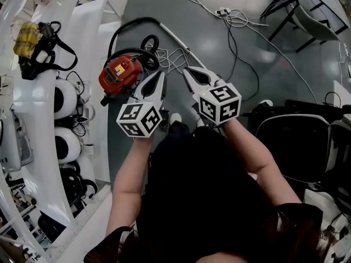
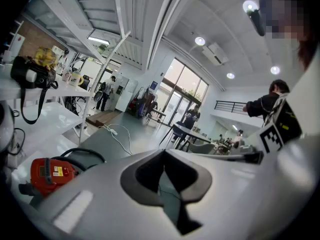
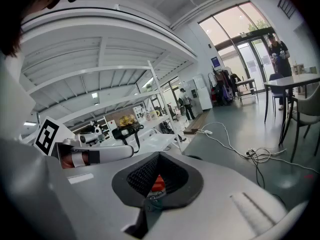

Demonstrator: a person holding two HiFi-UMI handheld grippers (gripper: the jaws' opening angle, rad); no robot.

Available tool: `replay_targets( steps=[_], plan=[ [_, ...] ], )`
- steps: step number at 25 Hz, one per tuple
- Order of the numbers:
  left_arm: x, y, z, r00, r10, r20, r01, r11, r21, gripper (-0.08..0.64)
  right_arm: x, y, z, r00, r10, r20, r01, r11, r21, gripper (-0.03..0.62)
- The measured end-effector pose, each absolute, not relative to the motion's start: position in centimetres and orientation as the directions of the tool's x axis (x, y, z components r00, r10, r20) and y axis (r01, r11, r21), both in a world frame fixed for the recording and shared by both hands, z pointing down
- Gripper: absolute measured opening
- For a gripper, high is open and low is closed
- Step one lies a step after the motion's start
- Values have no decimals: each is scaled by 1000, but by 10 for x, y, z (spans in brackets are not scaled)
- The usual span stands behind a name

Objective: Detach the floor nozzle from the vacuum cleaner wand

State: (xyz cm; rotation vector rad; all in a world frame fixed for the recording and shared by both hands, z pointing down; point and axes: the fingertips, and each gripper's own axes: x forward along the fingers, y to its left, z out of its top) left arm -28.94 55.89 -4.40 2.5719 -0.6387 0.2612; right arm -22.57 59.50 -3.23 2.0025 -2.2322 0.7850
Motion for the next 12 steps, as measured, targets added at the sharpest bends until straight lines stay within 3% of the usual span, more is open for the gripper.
replay_targets(
  steps=[12],
  plan=[
    [-290, 556, -56, 903, -368, 222, -430, -794, 429, 11, -230, 595, -39, -164, -934, 316, -914, 24, -404, -2]
  ],
)
